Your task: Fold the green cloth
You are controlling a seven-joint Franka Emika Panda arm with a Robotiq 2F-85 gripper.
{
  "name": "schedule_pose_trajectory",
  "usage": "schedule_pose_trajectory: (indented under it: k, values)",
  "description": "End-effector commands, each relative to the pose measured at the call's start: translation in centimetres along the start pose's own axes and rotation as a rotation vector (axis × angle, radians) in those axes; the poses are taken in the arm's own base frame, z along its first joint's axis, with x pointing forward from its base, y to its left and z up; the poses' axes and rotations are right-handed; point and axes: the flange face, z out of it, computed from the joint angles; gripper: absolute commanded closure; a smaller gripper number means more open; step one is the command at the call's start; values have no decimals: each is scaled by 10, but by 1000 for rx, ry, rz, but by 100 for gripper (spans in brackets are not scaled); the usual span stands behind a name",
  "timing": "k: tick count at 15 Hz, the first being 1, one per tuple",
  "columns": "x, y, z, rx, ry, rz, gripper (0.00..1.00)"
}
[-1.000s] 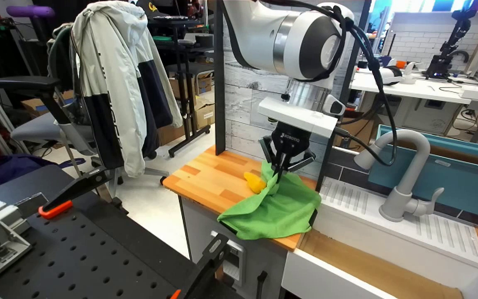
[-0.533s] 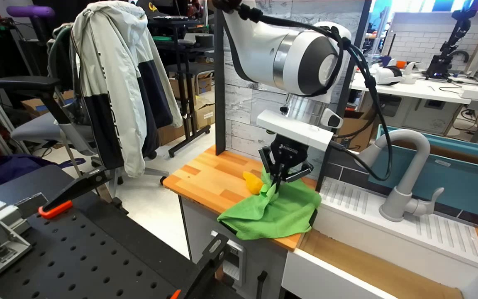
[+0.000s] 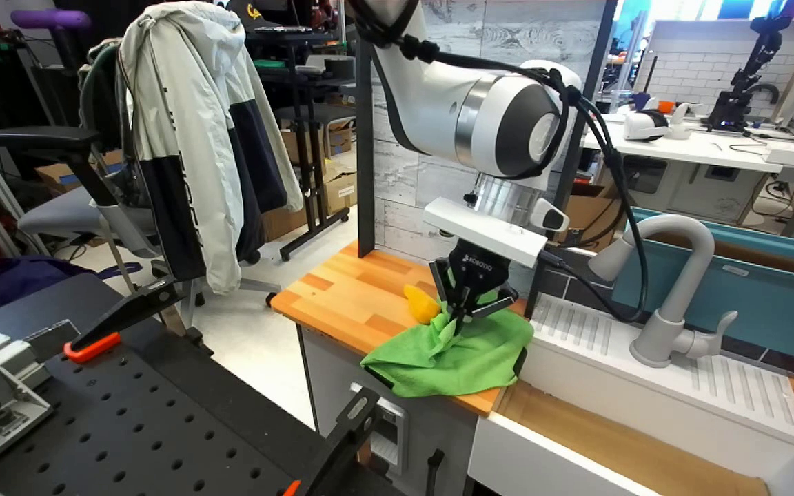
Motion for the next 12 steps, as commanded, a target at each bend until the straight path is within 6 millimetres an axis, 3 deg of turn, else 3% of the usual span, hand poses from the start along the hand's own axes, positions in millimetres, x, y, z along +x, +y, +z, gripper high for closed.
schedule_pose_trajectory:
  k: [1, 2, 4, 12]
  values:
    - [12, 15, 4, -12, -10, 44, 99]
    - [12, 15, 5, -14, -16, 53, 71]
    - [12, 16, 8, -17, -27, 64, 63]
    - [14, 15, 9, -21, -57, 85, 4]
